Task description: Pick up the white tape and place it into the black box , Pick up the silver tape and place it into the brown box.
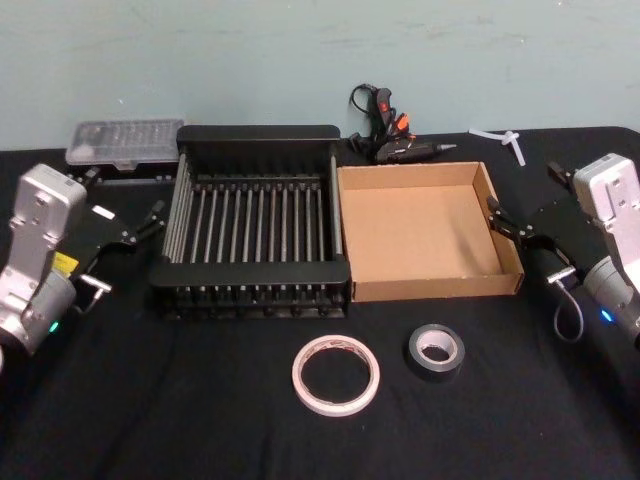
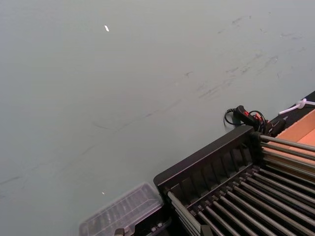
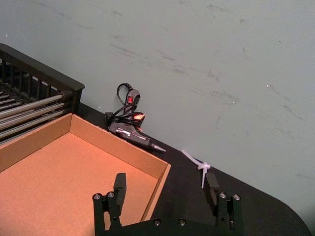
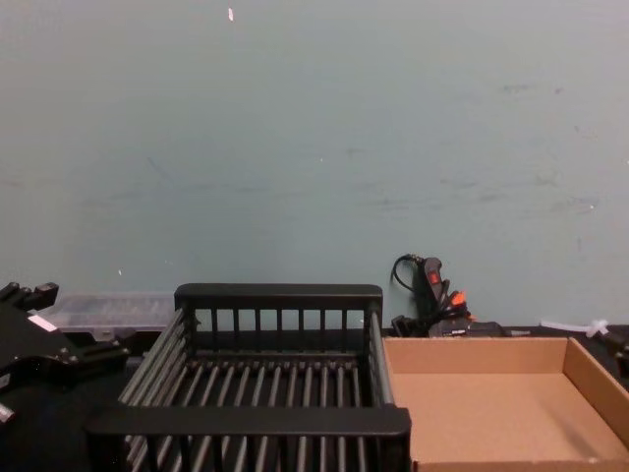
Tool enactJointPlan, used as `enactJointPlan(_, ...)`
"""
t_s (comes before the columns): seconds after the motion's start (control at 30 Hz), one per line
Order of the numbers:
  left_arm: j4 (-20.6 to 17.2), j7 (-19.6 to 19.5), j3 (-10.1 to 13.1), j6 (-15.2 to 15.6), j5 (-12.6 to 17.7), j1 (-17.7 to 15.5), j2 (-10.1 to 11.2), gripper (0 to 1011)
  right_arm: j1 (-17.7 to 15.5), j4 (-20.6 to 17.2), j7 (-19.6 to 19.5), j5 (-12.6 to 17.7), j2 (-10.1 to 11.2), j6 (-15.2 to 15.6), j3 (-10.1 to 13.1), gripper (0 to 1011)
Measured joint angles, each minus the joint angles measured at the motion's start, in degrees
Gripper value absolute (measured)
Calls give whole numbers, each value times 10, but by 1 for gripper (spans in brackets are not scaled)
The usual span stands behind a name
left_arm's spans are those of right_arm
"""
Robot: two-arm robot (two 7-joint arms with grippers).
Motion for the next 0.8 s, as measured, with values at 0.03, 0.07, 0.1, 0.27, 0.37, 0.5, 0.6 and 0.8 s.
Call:
enactJointPlan(0.03, 0, 0, 0, 0, 0, 0, 0, 1001, 0, 0, 0, 0, 0, 0, 0, 1002)
enactJointPlan(0.07, 0, 0, 0, 0, 0, 0, 0, 1001, 0, 0, 0, 0, 0, 0, 0, 1002)
enactJointPlan(0.1, 0, 0, 0, 0, 0, 0, 0, 1001, 0, 0, 0, 0, 0, 0, 0, 1002)
enactJointPlan(0.27, 0, 0, 0, 0, 0, 0, 0, 1001, 0, 0, 0, 0, 0, 0, 0, 1002)
enactJointPlan(0.37, 0, 0, 0, 0, 0, 0, 0, 1001, 0, 0, 0, 0, 0, 0, 0, 1002)
enactJointPlan(0.5, 0, 0, 0, 0, 0, 0, 0, 1002, 0, 0, 0, 0, 0, 0, 0, 1002)
enactJointPlan(0.6, 0, 0, 0, 0, 0, 0, 0, 1001, 0, 0, 0, 0, 0, 0, 0, 1002)
enactJointPlan(0.8, 0, 0, 0, 0, 0, 0, 0, 1001, 0, 0, 0, 0, 0, 0, 0, 1002)
